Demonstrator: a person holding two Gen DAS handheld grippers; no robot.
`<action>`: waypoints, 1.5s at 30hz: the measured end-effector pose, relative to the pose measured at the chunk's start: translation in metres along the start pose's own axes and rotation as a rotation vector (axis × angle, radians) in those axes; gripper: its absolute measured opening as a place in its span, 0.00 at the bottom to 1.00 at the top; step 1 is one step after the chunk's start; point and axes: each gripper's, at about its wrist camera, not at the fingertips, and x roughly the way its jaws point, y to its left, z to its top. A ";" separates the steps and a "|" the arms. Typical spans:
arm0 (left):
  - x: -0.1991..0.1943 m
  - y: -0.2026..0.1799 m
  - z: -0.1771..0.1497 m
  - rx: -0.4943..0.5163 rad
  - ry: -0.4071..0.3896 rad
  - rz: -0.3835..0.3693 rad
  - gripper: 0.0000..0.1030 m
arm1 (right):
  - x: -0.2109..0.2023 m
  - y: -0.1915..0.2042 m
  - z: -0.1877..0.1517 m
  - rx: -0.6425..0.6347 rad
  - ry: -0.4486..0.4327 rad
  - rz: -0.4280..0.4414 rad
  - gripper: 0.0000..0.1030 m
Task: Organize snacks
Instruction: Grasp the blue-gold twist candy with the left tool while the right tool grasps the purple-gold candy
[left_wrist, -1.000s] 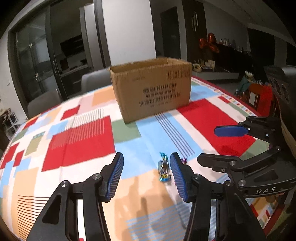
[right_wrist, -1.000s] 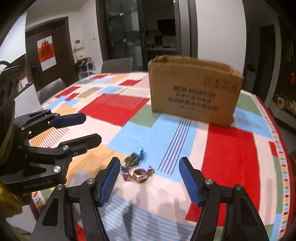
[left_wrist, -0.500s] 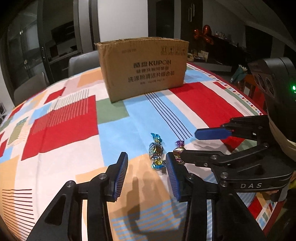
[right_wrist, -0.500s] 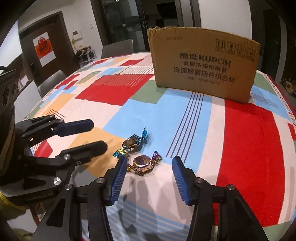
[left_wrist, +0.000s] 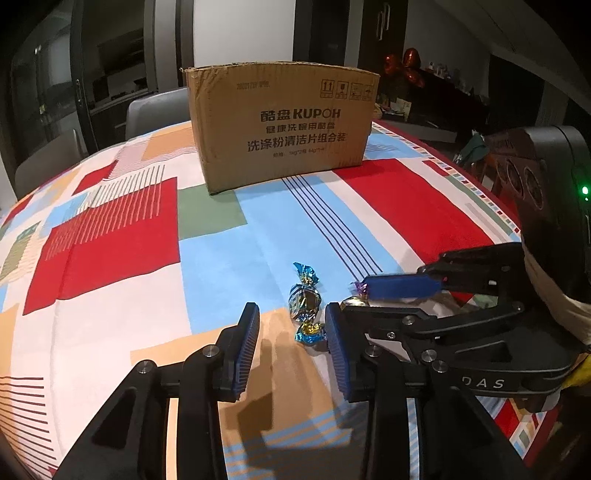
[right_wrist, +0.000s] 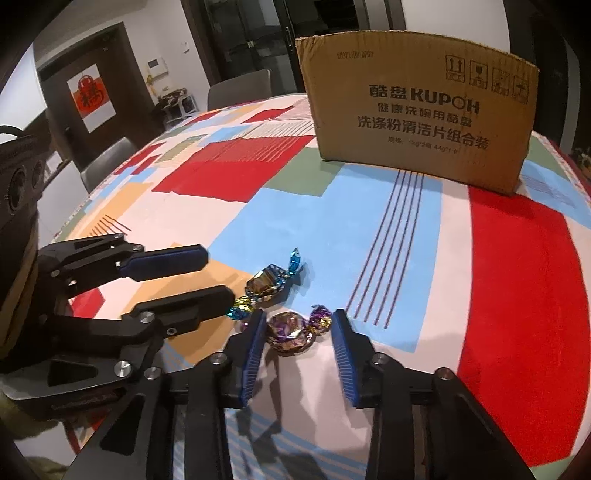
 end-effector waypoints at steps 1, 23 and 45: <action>0.001 0.000 0.001 -0.004 0.004 -0.006 0.34 | 0.000 0.000 0.000 0.000 -0.001 -0.001 0.28; 0.034 -0.009 0.009 -0.013 0.049 -0.013 0.28 | -0.010 -0.025 -0.003 0.139 -0.004 0.013 0.23; 0.005 0.017 -0.013 -0.193 0.020 0.023 0.19 | 0.011 0.010 0.000 -0.004 -0.017 -0.027 0.35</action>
